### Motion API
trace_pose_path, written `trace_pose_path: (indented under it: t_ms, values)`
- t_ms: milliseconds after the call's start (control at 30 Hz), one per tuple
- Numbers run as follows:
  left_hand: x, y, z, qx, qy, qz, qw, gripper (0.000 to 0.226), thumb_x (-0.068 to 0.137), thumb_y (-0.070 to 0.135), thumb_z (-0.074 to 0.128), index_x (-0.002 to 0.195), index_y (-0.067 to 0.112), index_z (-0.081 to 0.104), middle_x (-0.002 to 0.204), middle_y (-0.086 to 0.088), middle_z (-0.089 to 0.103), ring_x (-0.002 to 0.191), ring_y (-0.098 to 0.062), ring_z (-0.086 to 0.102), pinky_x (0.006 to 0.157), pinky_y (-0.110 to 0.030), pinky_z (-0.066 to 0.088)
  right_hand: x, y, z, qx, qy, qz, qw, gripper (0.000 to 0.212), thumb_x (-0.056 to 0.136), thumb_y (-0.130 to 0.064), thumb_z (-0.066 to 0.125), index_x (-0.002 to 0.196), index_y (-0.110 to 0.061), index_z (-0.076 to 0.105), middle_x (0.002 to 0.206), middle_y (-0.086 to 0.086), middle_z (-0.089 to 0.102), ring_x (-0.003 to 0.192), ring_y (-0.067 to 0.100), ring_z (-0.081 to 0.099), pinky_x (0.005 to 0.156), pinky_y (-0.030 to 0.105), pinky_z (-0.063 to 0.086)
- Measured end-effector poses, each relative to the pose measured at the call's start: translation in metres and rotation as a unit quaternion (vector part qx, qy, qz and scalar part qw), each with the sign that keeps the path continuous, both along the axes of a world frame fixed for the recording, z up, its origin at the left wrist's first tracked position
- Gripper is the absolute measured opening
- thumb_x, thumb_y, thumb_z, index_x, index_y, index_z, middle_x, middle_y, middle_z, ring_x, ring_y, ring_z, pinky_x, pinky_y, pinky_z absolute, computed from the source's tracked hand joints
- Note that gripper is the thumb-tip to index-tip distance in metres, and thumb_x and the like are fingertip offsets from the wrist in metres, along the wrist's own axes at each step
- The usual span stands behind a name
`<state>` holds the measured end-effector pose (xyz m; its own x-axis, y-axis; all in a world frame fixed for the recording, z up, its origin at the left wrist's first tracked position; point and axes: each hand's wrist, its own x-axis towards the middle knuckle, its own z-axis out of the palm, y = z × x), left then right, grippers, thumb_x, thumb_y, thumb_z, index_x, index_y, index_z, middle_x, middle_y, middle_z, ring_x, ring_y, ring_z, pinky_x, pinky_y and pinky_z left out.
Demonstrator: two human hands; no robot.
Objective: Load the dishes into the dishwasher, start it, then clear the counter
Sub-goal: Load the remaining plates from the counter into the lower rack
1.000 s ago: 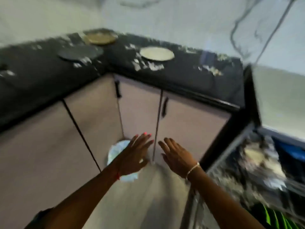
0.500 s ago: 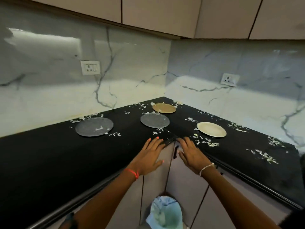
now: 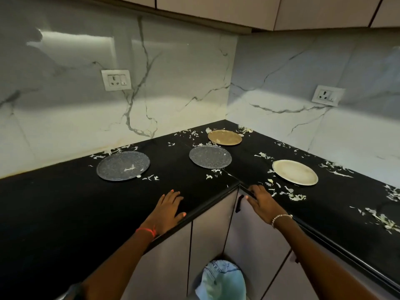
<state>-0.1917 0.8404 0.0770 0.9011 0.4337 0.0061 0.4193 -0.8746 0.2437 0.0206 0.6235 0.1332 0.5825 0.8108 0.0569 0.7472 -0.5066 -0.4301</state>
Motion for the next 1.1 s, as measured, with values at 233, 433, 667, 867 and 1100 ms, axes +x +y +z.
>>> trace_pose_path:
  t_ms: [233,433,667,867,1100]
  values:
    - [0.085,0.042,-0.033,-0.069,0.052,0.052,0.995,0.065,0.094,0.044,0.042,0.147,0.015,0.017,0.156,-0.005,0.005,0.144,-0.023,-0.004,0.117,-0.042,0.002,0.1,0.064,-0.022,-0.031,0.054,-0.015,0.998,0.024,0.096,-0.023,0.044,0.114,-0.008,0.05,0.114,0.011,0.049,0.093,0.014,0.045,0.081,0.025,0.037]
    - [0.151,0.085,-0.049,-0.104,0.059,0.106,0.987,0.068,0.091,0.056,0.037,0.147,0.025,0.014,0.157,-0.004,-0.005,0.143,-0.02,-0.01,0.116,-0.047,-0.006,0.177,0.129,-0.035,-0.087,0.092,-0.025,0.992,0.025,0.096,-0.026,0.043,0.106,-0.006,0.055,0.113,0.015,0.056,0.101,0.026,0.056,0.087,0.033,0.043]
    - [0.158,0.102,-0.066,-0.061,0.002,0.134,0.989,0.111,0.048,0.096,-0.006,0.142,0.042,0.018,0.156,0.01,0.0,0.142,-0.006,-0.005,0.117,-0.038,-0.005,0.228,0.203,-0.045,-0.173,0.102,-0.015,0.979,0.038,0.096,-0.032,0.043,0.119,-0.003,0.05,0.127,0.019,0.049,0.114,0.034,0.052,0.096,0.04,0.043]
    - [0.16,0.103,-0.064,-0.063,0.002,0.136,0.989,0.106,0.051,0.094,-0.004,0.141,0.044,0.018,0.156,0.011,0.0,0.137,0.0,-0.01,0.116,-0.036,-0.007,0.246,0.262,-0.068,-0.184,0.146,-0.048,0.971,0.047,0.094,-0.032,0.043,0.132,-0.004,0.043,0.135,0.02,0.045,0.12,0.036,0.046,0.102,0.041,0.039]
    - [0.16,0.103,-0.06,-0.063,0.008,0.135,0.989,0.088,0.064,0.083,0.017,0.142,0.042,0.019,0.156,0.01,0.0,0.135,0.002,-0.012,0.111,-0.031,-0.011,0.241,0.292,-0.072,-0.104,0.243,-0.258,0.929,0.056,0.089,-0.026,0.059,0.135,-0.008,0.035,0.145,0.016,0.023,0.133,0.033,0.024,0.105,0.04,0.03]
